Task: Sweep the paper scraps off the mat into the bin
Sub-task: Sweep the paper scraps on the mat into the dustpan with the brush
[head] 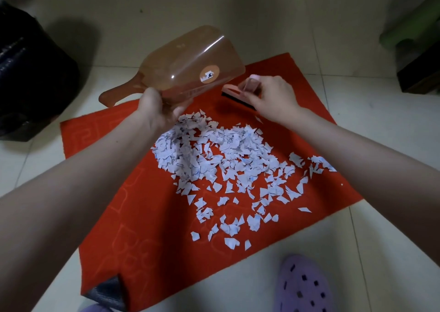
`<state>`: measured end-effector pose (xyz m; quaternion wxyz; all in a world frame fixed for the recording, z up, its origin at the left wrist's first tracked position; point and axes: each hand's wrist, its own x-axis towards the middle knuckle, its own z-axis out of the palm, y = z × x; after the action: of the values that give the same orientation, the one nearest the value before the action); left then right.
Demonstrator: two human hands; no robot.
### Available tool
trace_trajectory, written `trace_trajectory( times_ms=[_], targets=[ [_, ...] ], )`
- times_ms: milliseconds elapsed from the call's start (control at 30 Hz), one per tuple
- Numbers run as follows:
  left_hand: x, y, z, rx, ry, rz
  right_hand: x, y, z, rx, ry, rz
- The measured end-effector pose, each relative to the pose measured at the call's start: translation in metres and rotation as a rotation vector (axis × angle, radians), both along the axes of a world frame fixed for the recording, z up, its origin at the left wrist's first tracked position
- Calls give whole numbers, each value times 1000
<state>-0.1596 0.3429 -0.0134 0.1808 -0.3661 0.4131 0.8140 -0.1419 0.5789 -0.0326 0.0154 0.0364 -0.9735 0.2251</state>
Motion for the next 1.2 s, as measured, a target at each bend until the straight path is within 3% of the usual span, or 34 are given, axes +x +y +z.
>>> trace_trajectory(
  times_ms=[133,267,367,567,733,867,967,1100,1200],
  targets=[
    [1,2,-3,-20,-6,-34,12,0,-11,96,-106,82],
    [2,5,-4,-29,-11,-39,26,4,-10,-135,-153,101],
    [3,7,-2,-19,-4,-48,26,18,1,-255,-48,-6],
    [4,13,0,-9,-10,-43,22,41,-13,12,-16,-168],
    [6,17,-2,-9,4,-71,37,30,-22,7,-78,-56],
    [7,19,-1,-6,15,-71,46,23,-16,-204,-114,-10],
    [8,22,1,4,20,-64,45,31,-4,-329,-25,-59],
    [10,27,3,-6,17,-87,40,52,-1,-290,20,-155],
    [11,29,3,-3,16,-107,43,60,-10,-125,-19,-218]
  ],
)
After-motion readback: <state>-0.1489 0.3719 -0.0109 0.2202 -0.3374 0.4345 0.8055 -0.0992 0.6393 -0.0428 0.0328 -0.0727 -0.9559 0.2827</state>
